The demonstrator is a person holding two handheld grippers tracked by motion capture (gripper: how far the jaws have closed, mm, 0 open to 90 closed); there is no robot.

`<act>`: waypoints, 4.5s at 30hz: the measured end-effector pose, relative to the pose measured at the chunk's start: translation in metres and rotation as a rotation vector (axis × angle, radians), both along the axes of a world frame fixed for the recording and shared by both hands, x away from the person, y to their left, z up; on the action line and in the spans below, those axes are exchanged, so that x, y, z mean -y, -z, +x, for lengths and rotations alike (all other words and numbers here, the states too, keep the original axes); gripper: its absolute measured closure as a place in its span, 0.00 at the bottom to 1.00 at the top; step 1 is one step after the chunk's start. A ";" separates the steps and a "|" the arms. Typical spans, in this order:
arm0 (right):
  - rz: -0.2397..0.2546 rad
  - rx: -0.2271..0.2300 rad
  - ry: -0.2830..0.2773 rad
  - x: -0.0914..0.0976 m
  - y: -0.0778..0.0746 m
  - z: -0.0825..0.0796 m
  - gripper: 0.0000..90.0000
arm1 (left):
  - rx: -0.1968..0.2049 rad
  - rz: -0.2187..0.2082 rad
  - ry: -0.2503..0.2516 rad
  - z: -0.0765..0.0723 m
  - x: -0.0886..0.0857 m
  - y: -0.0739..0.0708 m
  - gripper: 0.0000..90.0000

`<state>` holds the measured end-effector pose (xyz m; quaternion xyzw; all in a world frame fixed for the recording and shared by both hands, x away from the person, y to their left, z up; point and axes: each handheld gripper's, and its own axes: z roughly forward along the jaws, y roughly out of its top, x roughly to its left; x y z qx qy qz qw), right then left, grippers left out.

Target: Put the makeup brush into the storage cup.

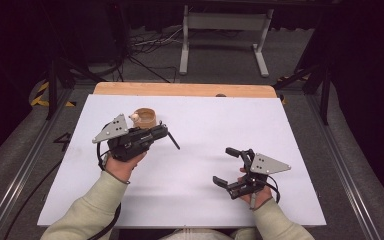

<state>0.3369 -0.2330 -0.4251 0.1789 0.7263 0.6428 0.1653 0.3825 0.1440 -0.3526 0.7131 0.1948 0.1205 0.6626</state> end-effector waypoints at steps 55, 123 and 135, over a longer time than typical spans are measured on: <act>0.009 -0.039 -0.027 -0.002 0.006 0.003 0.00 | 0.011 0.057 -0.427 0.053 -0.040 -0.012 0.92; 0.005 -0.038 -0.026 0.001 0.004 0.005 0.00 | -0.005 0.074 -0.386 0.048 -0.071 0.005 0.19; 0.006 -0.015 0.008 0.011 -0.001 0.008 0.00 | 0.025 0.042 -0.269 0.001 -0.076 0.006 0.06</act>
